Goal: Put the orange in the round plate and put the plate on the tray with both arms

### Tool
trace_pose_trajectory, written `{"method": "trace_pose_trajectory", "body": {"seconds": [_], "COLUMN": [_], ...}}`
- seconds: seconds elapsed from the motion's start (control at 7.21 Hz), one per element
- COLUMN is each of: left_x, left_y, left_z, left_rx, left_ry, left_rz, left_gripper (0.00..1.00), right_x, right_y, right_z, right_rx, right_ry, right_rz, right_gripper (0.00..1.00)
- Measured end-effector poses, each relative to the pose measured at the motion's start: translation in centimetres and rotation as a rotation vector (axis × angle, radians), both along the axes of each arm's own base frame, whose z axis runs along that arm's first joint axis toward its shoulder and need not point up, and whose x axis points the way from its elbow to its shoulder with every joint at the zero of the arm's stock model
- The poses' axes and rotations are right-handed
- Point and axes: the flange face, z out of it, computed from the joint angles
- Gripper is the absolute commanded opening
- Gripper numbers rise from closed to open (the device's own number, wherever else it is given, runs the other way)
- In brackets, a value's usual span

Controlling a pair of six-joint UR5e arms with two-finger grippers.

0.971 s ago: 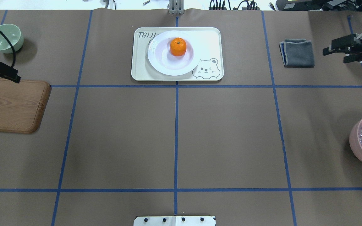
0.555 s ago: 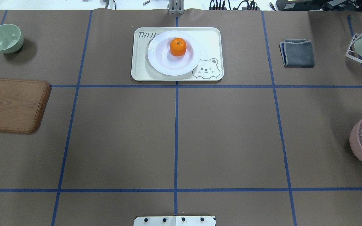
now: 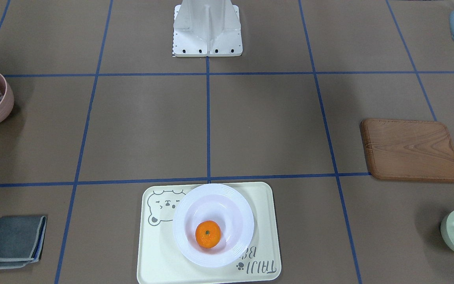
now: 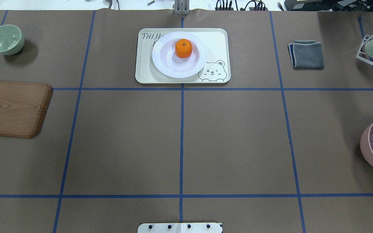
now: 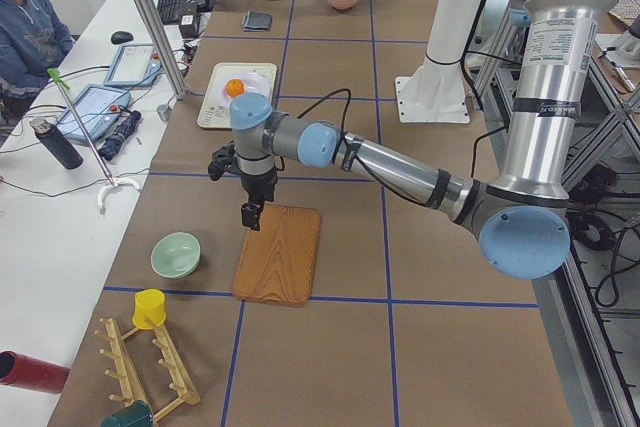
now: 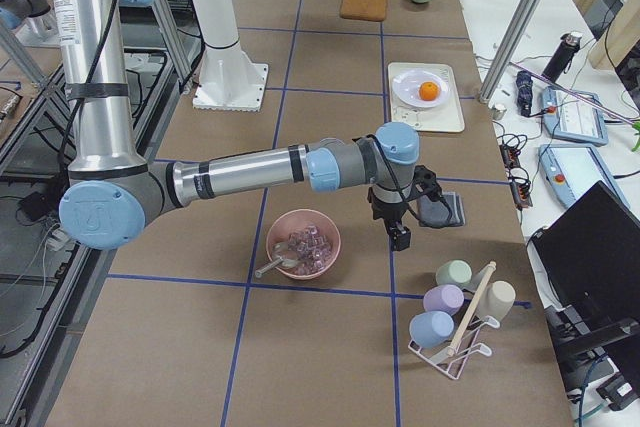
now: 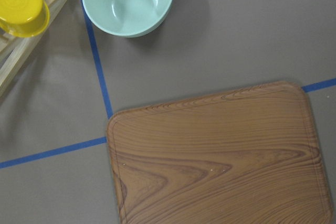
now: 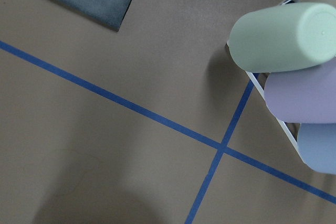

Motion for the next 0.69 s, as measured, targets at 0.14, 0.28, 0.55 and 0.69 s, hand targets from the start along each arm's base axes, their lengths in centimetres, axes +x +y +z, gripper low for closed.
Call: {"method": "trace_pose_trajectory", "body": {"seconds": [0.14, 0.28, 0.55, 0.69], "left_x": [-0.4, -0.6, -1.1, -1.9], "left_y": [-0.3, 0.0, 1.2, 2.9], "left_z": [-0.7, -0.7, 0.8, 2.3], "left_rx": [-0.047, -0.076, -0.116, -0.134], "left_ry": [0.032, 0.057, 0.070, 0.071], "left_rz": [0.019, 0.027, 0.028, 0.018], "left_gripper": [0.98, 0.98, 0.98, 0.98], "right_x": [-0.4, -1.0, -1.5, -1.5], "right_y": [0.1, 0.2, 0.2, 0.2], "right_z": [0.1, -0.1, -0.5, -1.1], "right_rx": [-0.013, -0.024, -0.038, -0.030], "right_ry": [-0.021, -0.055, -0.083, -0.086], "right_rz": [-0.010, -0.021, -0.029, -0.029], "right_gripper": [1.00, 1.00, 1.00, 1.00]}}
